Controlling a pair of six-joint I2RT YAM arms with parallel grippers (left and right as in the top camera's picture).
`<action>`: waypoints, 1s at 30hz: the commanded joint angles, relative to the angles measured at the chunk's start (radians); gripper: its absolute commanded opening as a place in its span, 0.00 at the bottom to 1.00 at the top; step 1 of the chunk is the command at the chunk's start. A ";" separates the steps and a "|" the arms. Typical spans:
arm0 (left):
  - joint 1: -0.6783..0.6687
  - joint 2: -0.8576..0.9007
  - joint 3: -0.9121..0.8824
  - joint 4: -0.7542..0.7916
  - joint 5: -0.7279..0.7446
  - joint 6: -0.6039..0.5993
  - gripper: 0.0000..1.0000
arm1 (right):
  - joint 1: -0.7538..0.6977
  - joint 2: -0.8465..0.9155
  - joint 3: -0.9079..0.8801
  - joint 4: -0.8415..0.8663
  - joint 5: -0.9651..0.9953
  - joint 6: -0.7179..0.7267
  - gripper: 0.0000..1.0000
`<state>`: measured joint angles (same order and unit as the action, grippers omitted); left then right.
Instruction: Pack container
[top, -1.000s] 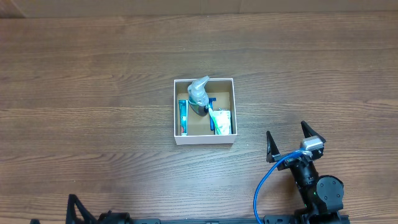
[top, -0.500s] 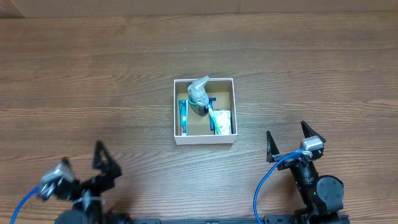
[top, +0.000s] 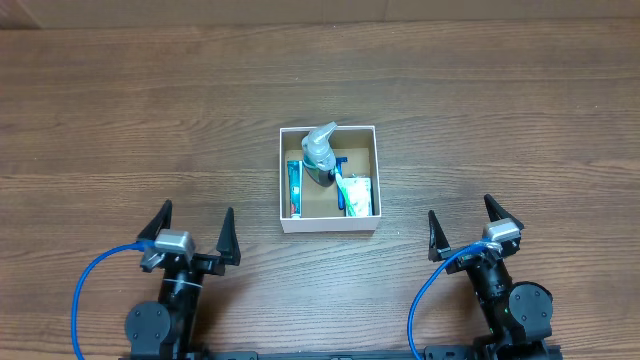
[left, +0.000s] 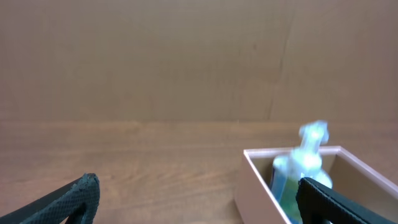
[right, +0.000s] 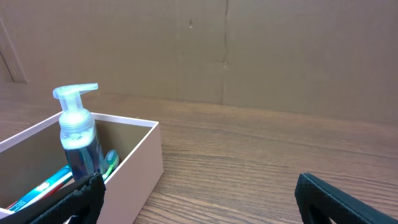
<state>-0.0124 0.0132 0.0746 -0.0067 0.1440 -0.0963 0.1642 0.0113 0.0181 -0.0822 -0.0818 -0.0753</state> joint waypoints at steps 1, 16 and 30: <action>0.006 -0.010 -0.064 0.007 0.032 0.059 1.00 | -0.003 -0.008 -0.010 0.006 -0.010 -0.004 1.00; 0.015 -0.010 -0.070 -0.053 0.014 0.119 1.00 | -0.003 -0.008 -0.010 0.006 -0.010 -0.004 1.00; 0.015 -0.010 -0.070 -0.053 0.014 0.119 1.00 | -0.003 -0.008 -0.010 0.006 -0.010 -0.003 1.00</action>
<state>-0.0044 0.0132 0.0090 -0.0605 0.1535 0.0036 0.1642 0.0109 0.0181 -0.0826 -0.0818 -0.0753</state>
